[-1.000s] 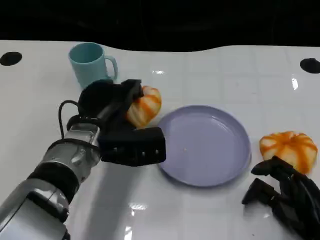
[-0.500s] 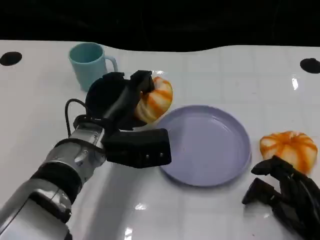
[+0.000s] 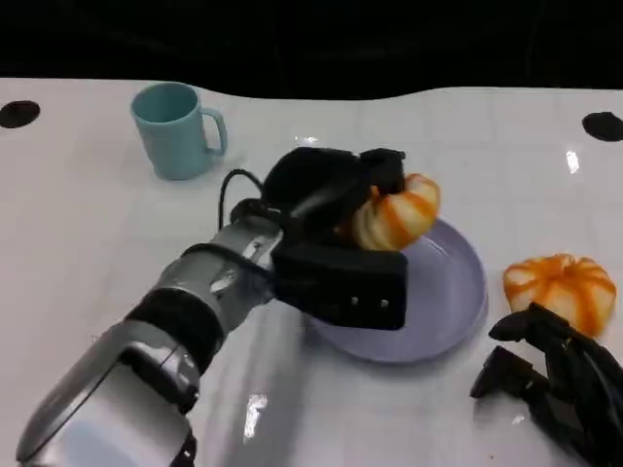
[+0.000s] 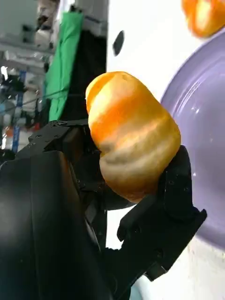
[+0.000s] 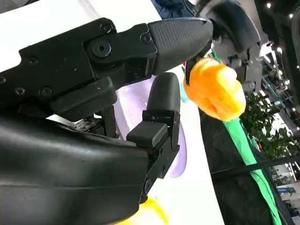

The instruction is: Grasp the bread from the table and place it into the plate.

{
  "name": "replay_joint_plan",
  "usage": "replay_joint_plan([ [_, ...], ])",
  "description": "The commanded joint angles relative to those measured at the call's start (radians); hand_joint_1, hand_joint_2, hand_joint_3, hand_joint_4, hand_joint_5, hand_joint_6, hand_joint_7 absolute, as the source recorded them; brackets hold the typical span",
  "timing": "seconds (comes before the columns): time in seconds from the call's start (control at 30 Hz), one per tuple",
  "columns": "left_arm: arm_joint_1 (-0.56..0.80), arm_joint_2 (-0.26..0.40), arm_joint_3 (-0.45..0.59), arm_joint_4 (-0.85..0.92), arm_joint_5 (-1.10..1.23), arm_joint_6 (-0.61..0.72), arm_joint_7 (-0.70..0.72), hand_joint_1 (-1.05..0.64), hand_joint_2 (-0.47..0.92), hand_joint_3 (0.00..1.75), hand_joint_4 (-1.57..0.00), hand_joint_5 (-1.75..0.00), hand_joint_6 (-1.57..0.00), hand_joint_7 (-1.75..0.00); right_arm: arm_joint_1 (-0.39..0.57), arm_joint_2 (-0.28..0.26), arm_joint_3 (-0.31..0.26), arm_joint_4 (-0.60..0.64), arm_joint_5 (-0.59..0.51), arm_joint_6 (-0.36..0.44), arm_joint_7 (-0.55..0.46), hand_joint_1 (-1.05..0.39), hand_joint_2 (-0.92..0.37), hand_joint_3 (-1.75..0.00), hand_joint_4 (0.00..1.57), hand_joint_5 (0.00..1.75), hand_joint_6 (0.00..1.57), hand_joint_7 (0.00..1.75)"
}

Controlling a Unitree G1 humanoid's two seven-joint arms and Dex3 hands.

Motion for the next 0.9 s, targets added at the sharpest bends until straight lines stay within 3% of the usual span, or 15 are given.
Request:
replay_joint_plan([
  [0.03, -0.018, 0.008, -0.007, 0.016, 0.007, 0.001, -0.006, -0.20, 0.60, 1.07, -0.90, -1.75, -0.67, -1.74, 0.018, -0.008, -0.006, 0.006, -0.007, -0.005, -0.019, -0.53, -0.92, -0.22, 0.67, 1.51, 0.61, 1.22],
  [0.27, -0.030, -0.001, -0.021, 0.028, 0.014, 0.031, -0.070, -0.16, 0.53, 1.04, -0.88, -1.75, -0.68, -1.75, 0.025, -0.009, -0.002, -0.012, -0.004, 0.017, -0.031, -0.53, -0.92, -0.20, 0.67, 1.51, 0.61, 1.21],
  [0.33, -0.033, -0.001, -0.028, 0.029, 0.019, 0.038, -0.078, -0.16, 0.56, 0.94, -0.86, -1.75, -0.65, -1.75, 0.025, -0.006, -0.006, -0.014, 0.005, 0.018, -0.023, -0.52, -0.92, -0.22, 0.67, 1.52, 0.60, 1.21],
  [0.37, -0.035, -0.001, -0.029, 0.030, 0.019, 0.046, -0.091, -0.17, 0.58, 0.87, -0.83, -1.75, -0.64, -1.65, 0.026, -0.007, -0.005, -0.017, 0.005, 0.026, -0.025, -0.52, -0.92, -0.22, 0.67, 1.52, 0.60, 1.21],
  [0.43, -0.036, -0.002, -0.030, 0.028, 0.017, 0.054, -0.107, -0.21, 0.76, 0.50, -0.77, -1.75, -0.77, -1.14, 0.028, -0.008, -0.004, -0.022, 0.005, 0.037, -0.030, -0.53, -0.92, -0.21, 0.66, 1.51, 0.61, 1.21],
  [0.47, -0.039, -0.001, -0.029, 0.027, 0.013, 0.061, -0.132, -0.23, 0.80, 0.41, -0.73, -1.72, -0.76, -1.00, 0.028, -0.009, -0.004, -0.023, 0.004, 0.039, -0.030, -0.53, -0.92, -0.21, 0.66, 1.51, 0.60, 1.21],
  [0.5, -0.041, -0.001, -0.029, 0.026, 0.010, 0.065, -0.149, -0.27, 0.85, 0.29, -0.65, -1.65, -0.77, -0.71, 0.028, -0.009, -0.004, -0.023, 0.004, 0.039, -0.028, -0.52, -0.92, -0.21, 0.66, 1.51, 0.60, 1.21],
  [0.53, -0.045, 0.003, -0.036, 0.026, 0.016, 0.068, -0.170, -0.28, 0.89, 0.22, -0.61, -1.61, -0.79, -0.53, 0.028, -0.009, -0.005, -0.022, 0.004, 0.035, -0.026, -0.52, -0.92, -0.21, 0.66, 1.50, 0.60, 1.20],
  [0.57, -0.050, 0.007, -0.041, 0.026, 0.020, 0.070, -0.193, -0.38, 0.91, 0.26, -0.52, -1.23, -0.67, -0.28, 0.027, -0.009, -0.005, -0.021, 0.003, 0.032, -0.023, -0.52, -0.92, -0.22, 0.66, 1.50, 0.60, 1.20],
  [0.63, -0.054, 0.012, -0.047, 0.025, 0.022, 0.072, -0.223, -0.48, 0.92, 0.32, -0.51, -0.67, -0.57, -0.07, 0.027, -0.010, -0.004, -0.019, 0.002, 0.028, -0.019, -0.52, -0.92, -0.22, 0.66, 1.50, 0.59, 1.20],
  [0.73, -0.053, 0.014, -0.043, 0.021, 0.015, 0.077, -0.248, -0.62, 0.92, 0.38, -0.47, -0.29, -0.43, -0.01, 0.027, -0.011, -0.003, -0.017, -0.002, 0.020, -0.019, -0.52, -0.92, -0.24, 0.66, 1.50, 0.59, 1.21],
  [0.83, -0.056, 0.017, -0.046, 0.015, 0.018, 0.085, -0.272, -0.65, 0.92, 0.39, -0.47, -0.22, -0.40, 0.00, 0.028, -0.010, -0.002, -0.019, -0.005, 0.021, -0.025, -0.52, -0.92, -0.24, 0.66, 1.50, 0.59, 1.21],
  [0.9, -0.060, 0.023, -0.049, 0.010, 0.020, 0.091, -0.299, -0.86, 0.92, 0.63, -0.26, -0.09, -0.26, 0.00, 0.027, -0.010, -0.002, -0.018, -0.002, 0.018, -0.019, -0.53, -0.92, -0.23, 0.66, 1.51, 0.59, 1.21],
])
